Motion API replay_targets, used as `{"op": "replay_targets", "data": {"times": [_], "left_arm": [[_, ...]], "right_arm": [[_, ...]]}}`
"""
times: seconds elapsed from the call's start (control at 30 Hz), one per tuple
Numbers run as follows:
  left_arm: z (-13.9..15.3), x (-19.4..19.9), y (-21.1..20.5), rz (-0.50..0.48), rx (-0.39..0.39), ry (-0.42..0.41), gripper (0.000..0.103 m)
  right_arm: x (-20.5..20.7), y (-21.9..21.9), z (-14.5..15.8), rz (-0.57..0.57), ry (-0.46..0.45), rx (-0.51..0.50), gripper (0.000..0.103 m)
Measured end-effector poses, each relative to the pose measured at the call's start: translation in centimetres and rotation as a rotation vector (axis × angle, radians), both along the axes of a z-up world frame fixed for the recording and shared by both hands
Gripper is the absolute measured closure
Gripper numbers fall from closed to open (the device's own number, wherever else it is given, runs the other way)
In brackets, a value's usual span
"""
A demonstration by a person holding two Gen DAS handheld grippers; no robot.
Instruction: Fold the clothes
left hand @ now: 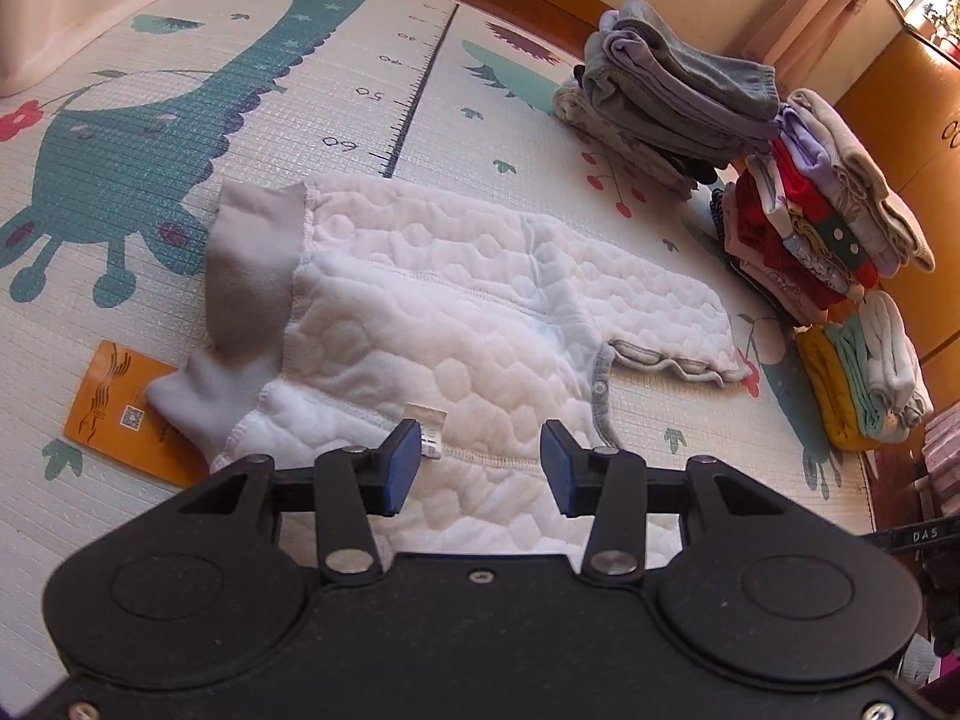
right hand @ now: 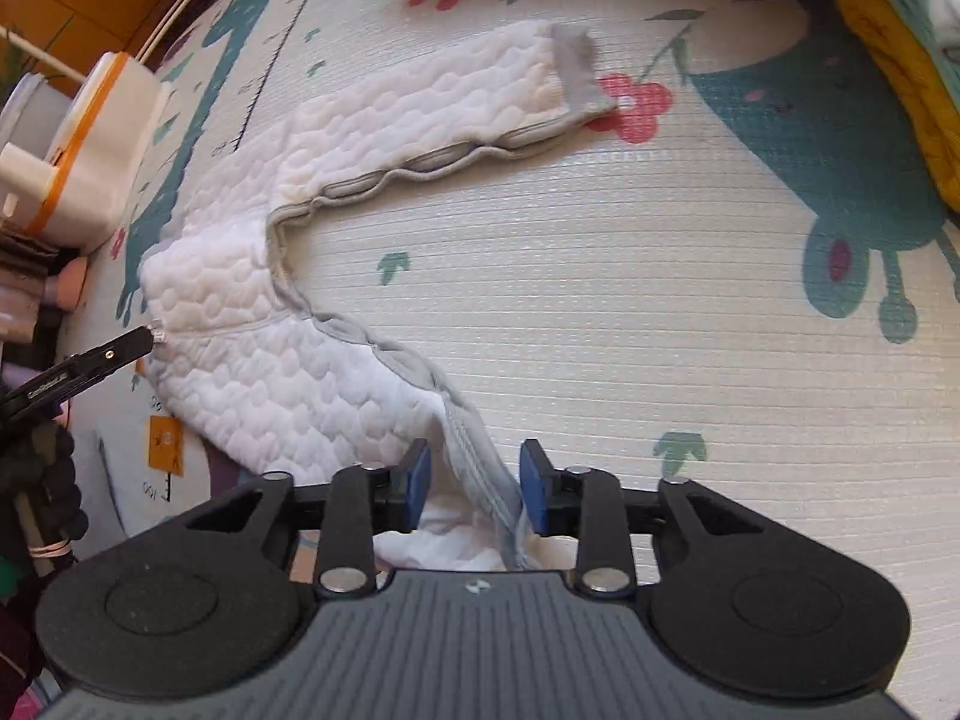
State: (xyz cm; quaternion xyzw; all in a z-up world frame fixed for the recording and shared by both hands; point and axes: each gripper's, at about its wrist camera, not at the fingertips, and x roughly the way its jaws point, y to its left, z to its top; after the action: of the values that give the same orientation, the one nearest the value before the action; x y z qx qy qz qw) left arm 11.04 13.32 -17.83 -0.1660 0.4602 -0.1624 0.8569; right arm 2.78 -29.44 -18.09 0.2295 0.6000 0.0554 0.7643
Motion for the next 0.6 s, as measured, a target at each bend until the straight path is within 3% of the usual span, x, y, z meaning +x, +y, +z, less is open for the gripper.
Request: {"op": "replay_targets", "data": {"times": [0.03,0.1,0.27,0.37,0.5,0.57,0.6], "left_arm": [[0.0,0.0,0.9,0.047,-0.013,-0.003,0.061],[-0.1,-0.1,2.8,0.151,-0.041,-0.008,0.061],[-1.9,-0.1,6.7,0.41,0.014,0.094,0.061],[-3.7,-0.6,8.0,0.473,-0.025,0.147,0.061],[-4.7,-0.9,7.7,0.486,-0.052,0.16,0.061],[-5.1,-1.0,7.5,0.502,-0.074,0.157,0.061],[-5.2,-1.0,7.4,0.517,-0.088,0.153,0.061]], "right_arm": [[-0.5,-0.3,-0.6,-0.025,0.006,-0.016,0.043],[-1.4,-0.5,-1.6,-0.056,0.016,-0.045,0.042],[-3.2,-0.6,-3.5,-0.139,0.016,-0.064,0.039],[-3.7,-0.2,-4.1,-0.17,0.004,-0.083,0.039],[-4.0,0.4,-4.2,-0.176,-0.035,-0.103,0.038],[-3.8,0.7,-4.1,-0.164,-0.055,-0.105,0.059],[-3.6,0.9,-4.1,-0.159,-0.059,-0.094,0.08]]}}
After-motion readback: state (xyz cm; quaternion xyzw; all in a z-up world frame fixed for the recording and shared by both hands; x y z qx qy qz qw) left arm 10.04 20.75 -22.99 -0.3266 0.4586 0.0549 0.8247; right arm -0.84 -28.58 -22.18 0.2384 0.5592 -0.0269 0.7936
